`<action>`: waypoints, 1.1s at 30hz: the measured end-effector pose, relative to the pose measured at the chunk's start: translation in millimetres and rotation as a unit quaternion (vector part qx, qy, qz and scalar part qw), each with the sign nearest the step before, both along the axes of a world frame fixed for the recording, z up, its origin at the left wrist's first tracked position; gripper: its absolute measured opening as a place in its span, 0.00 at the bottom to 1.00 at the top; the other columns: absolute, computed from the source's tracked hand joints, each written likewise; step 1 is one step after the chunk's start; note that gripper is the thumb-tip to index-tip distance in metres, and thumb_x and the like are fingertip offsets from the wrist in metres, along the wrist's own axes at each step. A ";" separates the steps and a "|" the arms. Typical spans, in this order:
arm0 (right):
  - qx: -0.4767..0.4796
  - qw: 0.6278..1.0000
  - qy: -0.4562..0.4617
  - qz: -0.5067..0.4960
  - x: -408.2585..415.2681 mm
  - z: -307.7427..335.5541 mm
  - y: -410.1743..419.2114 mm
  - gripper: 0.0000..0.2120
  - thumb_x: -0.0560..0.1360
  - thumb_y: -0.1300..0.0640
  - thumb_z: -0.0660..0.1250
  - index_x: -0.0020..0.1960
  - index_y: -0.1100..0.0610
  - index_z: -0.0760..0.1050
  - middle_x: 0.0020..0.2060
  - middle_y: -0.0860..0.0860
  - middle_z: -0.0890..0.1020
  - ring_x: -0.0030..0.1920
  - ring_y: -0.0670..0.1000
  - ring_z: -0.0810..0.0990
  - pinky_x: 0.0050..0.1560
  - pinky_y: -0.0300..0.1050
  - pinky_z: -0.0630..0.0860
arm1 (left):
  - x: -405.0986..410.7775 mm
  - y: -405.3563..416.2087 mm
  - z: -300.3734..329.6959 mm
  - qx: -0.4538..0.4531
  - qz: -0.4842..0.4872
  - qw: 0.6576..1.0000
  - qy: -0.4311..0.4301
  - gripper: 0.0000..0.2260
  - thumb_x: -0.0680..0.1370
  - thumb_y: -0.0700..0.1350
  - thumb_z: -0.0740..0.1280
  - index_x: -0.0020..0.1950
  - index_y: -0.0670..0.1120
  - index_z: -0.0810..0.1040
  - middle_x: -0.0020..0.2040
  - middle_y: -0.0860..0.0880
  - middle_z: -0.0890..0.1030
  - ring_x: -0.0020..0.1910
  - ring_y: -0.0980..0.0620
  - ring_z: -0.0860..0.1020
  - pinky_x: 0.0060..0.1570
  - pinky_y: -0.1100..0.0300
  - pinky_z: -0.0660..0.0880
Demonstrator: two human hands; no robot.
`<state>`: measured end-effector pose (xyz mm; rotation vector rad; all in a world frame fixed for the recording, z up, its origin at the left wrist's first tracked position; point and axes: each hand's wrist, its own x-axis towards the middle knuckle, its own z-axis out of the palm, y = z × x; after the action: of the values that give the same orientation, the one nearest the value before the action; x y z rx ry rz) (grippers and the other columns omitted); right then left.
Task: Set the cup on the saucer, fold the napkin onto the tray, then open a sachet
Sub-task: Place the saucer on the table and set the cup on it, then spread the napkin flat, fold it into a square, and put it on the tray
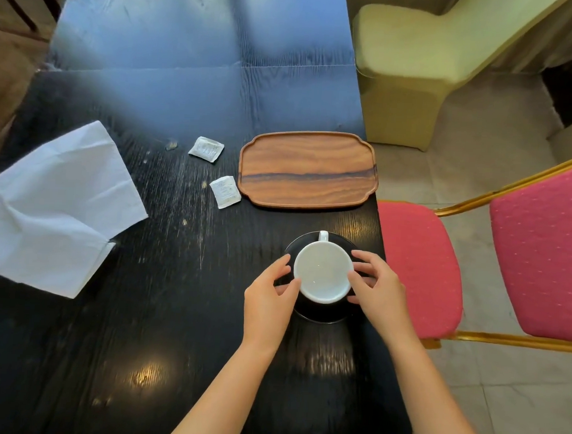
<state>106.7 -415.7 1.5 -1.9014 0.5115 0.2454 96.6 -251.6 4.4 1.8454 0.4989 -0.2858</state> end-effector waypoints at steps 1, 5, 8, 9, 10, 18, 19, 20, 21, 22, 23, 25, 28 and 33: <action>0.000 1.000 -0.001 0.007 -0.5 1.0 -0.9 0.14 0.74 0.62 0.65 0.57 0.49 0.75 0.45 0.44 0.79 0.44 0.45 0.80 0.37 0.42 0.81 | -0.3 -0.5 1.1 0.002 -0.006 1.000 -0.005 0.17 0.75 0.43 0.69 0.63 0.52 0.75 0.53 0.57 0.80 0.45 0.65 0.78 0.47 0.70 0.76; 0.002 1.000 -0.008 0.020 -0.3 3.6 -2.7 0.13 0.74 0.64 0.64 0.53 0.48 0.76 0.44 0.42 0.80 0.44 0.45 0.80 0.35 0.38 0.80 | -2.7 -2.7 1.2 0.009 -0.015 1.000 -0.018 0.15 0.75 0.43 0.68 0.61 0.51 0.78 0.52 0.58 0.80 0.47 0.65 0.77 0.47 0.73 0.74; 0.000 1.000 -0.010 0.020 -1.0 2.4 -2.9 0.13 0.74 0.64 0.64 0.53 0.49 0.77 0.44 0.42 0.80 0.43 0.45 0.80 0.34 0.38 0.80 | -3.9 -3.8 -0.6 0.004 -0.010 1.000 -0.019 0.15 0.75 0.42 0.68 0.61 0.50 0.78 0.52 0.58 0.79 0.48 0.63 0.78 0.47 0.71 0.75; -0.001 1.000 -0.011 0.020 -1.4 1.9 -2.9 0.13 0.74 0.64 0.64 0.53 0.49 0.76 0.44 0.42 0.79 0.43 0.44 0.80 0.34 0.37 0.80 | -4.0 -3.9 -1.4 0.003 -0.010 1.000 -0.021 0.15 0.75 0.42 0.68 0.61 0.50 0.78 0.52 0.59 0.79 0.48 0.64 0.77 0.47 0.72 0.74; -0.002 1.000 -0.013 0.021 -1.9 1.8 -3.0 0.13 0.74 0.64 0.64 0.53 0.48 0.76 0.44 0.42 0.80 0.43 0.44 0.80 0.34 0.37 0.80 | -4.0 -3.9 -2.0 0.003 -0.011 1.000 -0.023 0.14 0.75 0.42 0.68 0.61 0.51 0.78 0.52 0.59 0.79 0.48 0.65 0.77 0.46 0.74 0.74; -0.072 0.996 0.012 0.045 2.2 16.0 -6.1 0.14 0.75 0.58 0.65 0.60 0.52 0.75 0.51 0.51 0.81 0.45 0.47 0.79 0.46 0.48 0.78 | 2.2 7.0 9.5 0.075 -0.039 0.996 -0.006 0.20 0.76 0.47 0.67 0.67 0.50 0.71 0.56 0.53 0.79 0.43 0.63 0.78 0.43 0.71 0.73; -0.101 0.993 0.007 0.058 3.9 23.1 -6.7 0.14 0.75 0.57 0.65 0.61 0.53 0.74 0.51 0.52 0.81 0.45 0.48 0.78 0.46 0.45 0.75 | 3.6 11.4 16.1 0.096 -0.048 0.994 -0.016 0.19 0.76 0.48 0.67 0.67 0.49 0.72 0.55 0.53 0.80 0.44 0.62 0.78 0.44 0.69 0.74; -0.137 0.988 -0.003 0.075 5.8 31.6 -5.9 0.14 0.75 0.56 0.64 0.61 0.53 0.74 0.51 0.52 0.80 0.45 0.49 0.78 0.45 0.44 0.73 | 5.5 16.7 23.5 0.122 -0.063 0.990 -0.028 0.18 0.76 0.49 0.66 0.66 0.49 0.73 0.53 0.54 0.80 0.43 0.61 0.78 0.45 0.65 0.75; -0.176 0.979 -0.014 0.098 8.3 40.2 -3.0 0.14 0.75 0.56 0.63 0.61 0.54 0.74 0.51 0.52 0.80 0.46 0.50 0.78 0.45 0.44 0.71 | 7.7 23.2 31.8 0.157 -0.085 0.983 -0.038 0.16 0.76 0.49 0.66 0.63 0.49 0.74 0.49 0.55 0.80 0.42 0.61 0.77 0.45 0.63 0.75; -0.213 0.969 -0.028 0.125 10.9 48.8 2.3 0.14 0.75 0.55 0.63 0.61 0.54 0.74 0.51 0.52 0.80 0.47 0.51 0.78 0.45 0.45 0.72 | 9.6 30.8 40.3 0.197 -0.109 0.973 -0.046 0.14 0.76 0.50 0.65 0.61 0.50 0.74 0.46 0.56 0.78 0.41 0.60 0.76 0.43 0.63 0.73; -0.245 0.956 -0.042 0.158 13.6 56.9 10.8 0.14 0.75 0.55 0.62 0.60 0.54 0.74 0.52 0.52 0.80 0.48 0.52 0.78 0.45 0.46 0.72 | 11.2 39.5 49.2 0.238 -0.131 0.961 -0.054 0.12 0.77 0.50 0.64 0.58 0.50 0.75 0.43 0.57 0.77 0.40 0.60 0.75 0.40 0.63 0.71; -0.290 0.925 -0.072 0.233 18.2 72.8 36.0 0.14 0.76 0.54 0.61 0.61 0.53 0.73 0.53 0.52 0.78 0.52 0.53 0.77 0.45 0.47 0.72 | 12.7 59.4 65.9 0.307 -0.159 0.936 -0.073 0.09 0.77 0.50 0.63 0.55 0.50 0.75 0.41 0.56 0.76 0.39 0.58 0.75 0.39 0.61 0.71; -0.320 0.877 -0.137 0.330 23.7 92.8 85.7 0.15 0.77 0.52 0.60 0.62 0.53 0.72 0.55 0.52 0.77 0.56 0.54 0.74 0.48 0.47 0.72 | 8.6 95.2 87.6 0.371 -0.156 0.911 -0.093 0.08 0.77 0.50 0.62 0.51 0.48 0.75 0.41 0.53 0.77 0.39 0.53 0.76 0.41 0.57 0.74; -0.331 0.803 -0.236 0.435 27.5 106.4 170.4 0.15 0.73 0.55 0.65 0.59 0.58 0.75 0.51 0.55 0.78 0.53 0.60 0.76 0.44 0.52 0.73 | -17.3 170.3 102.8 0.435 -0.100 0.889 -0.104 0.09 0.77 0.49 0.63 0.53 0.46 0.76 0.45 0.49 0.79 0.42 0.49 0.78 0.43 0.55 0.75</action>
<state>134.2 -245.3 108.0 -2.6671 -0.7646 0.1704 79.4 -81.3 107.2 2.7787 0.2954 0.0259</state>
